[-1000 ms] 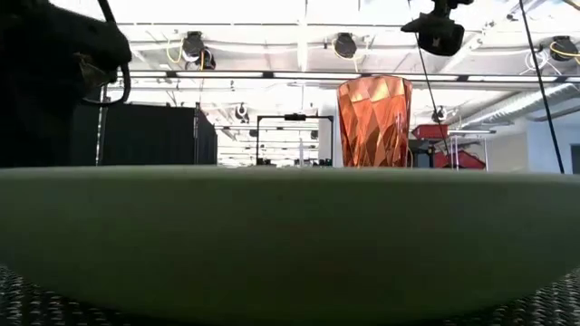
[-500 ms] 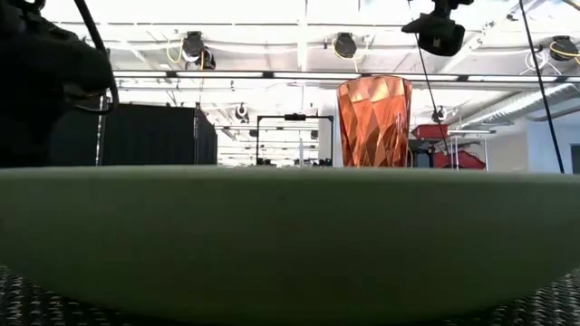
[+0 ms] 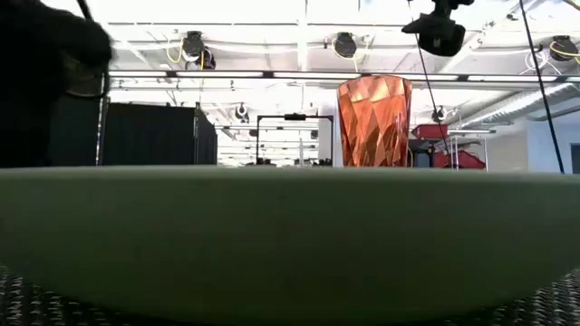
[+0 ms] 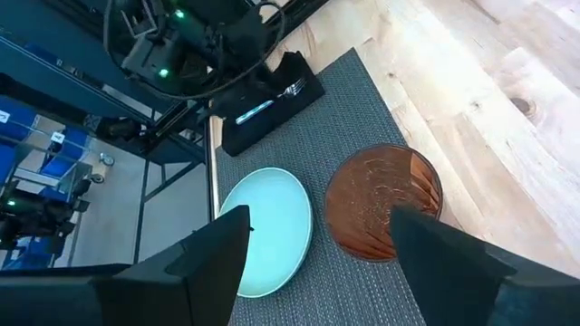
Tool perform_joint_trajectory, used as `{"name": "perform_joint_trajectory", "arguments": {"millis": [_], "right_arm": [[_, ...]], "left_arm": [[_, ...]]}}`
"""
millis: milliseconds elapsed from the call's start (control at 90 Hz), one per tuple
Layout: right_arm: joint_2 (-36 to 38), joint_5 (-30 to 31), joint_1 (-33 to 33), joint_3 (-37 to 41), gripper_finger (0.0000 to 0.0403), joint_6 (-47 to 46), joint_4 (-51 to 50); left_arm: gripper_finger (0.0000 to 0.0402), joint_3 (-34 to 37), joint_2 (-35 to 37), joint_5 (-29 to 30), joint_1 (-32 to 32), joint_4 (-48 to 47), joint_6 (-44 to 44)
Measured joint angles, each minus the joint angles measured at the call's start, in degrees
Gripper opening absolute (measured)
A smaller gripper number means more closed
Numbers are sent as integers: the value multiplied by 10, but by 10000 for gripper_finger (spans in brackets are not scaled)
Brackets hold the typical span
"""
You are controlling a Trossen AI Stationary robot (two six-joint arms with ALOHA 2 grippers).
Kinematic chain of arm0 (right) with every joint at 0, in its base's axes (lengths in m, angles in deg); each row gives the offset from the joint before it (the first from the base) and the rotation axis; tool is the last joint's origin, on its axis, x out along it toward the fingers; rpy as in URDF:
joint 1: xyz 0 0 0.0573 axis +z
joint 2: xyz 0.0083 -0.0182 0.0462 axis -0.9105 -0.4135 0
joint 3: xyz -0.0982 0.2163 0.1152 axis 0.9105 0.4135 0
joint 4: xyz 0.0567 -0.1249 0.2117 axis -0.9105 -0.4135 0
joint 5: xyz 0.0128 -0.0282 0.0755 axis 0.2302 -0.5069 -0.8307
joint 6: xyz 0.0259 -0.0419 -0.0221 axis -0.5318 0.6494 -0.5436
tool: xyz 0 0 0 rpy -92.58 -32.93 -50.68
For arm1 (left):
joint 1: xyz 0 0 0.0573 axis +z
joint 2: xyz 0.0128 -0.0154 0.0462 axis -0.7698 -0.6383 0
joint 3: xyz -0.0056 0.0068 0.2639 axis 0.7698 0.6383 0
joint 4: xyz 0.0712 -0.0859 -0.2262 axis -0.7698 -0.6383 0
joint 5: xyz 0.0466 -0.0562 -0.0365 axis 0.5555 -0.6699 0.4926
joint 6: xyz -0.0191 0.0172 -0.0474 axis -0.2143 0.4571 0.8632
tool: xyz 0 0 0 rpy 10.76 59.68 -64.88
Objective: Set table place
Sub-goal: Put the blue fork on top of the black napkin
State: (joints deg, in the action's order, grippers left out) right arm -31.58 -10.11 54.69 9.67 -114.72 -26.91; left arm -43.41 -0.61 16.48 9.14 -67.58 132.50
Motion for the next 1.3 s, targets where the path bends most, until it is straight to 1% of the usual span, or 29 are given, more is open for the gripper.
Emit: {"name": "perform_joint_trajectory", "arguments": {"millis": [67,111,244,367,578,733,922,1300], "right_arm": [[0,0,0,0,254,3,-1],[0,0,1,0,254,6,-3],[0,0,1,0,254,17,-3],[0,0,1,0,254,26,-3],[0,0,1,0,254,28,-3],[0,0,1,0,254,27,-3],[0,0,1,0,254,27,-3],[0,0,1,0,254,28,-3]], "left_arm": [[114,-1,0,-27,-21,0,18],[114,-1,0,-34,-35,-1,38],[114,-1,0,-33,-64,-1,98],[114,-1,-2,-26,-70,9,120],[114,-1,-2,-5,-72,33,122],[114,-2,-20,-9,-72,34,130],[114,-2,-42,-17,-72,65,131],[114,-2,-47,-18,-68,81,136]]}}
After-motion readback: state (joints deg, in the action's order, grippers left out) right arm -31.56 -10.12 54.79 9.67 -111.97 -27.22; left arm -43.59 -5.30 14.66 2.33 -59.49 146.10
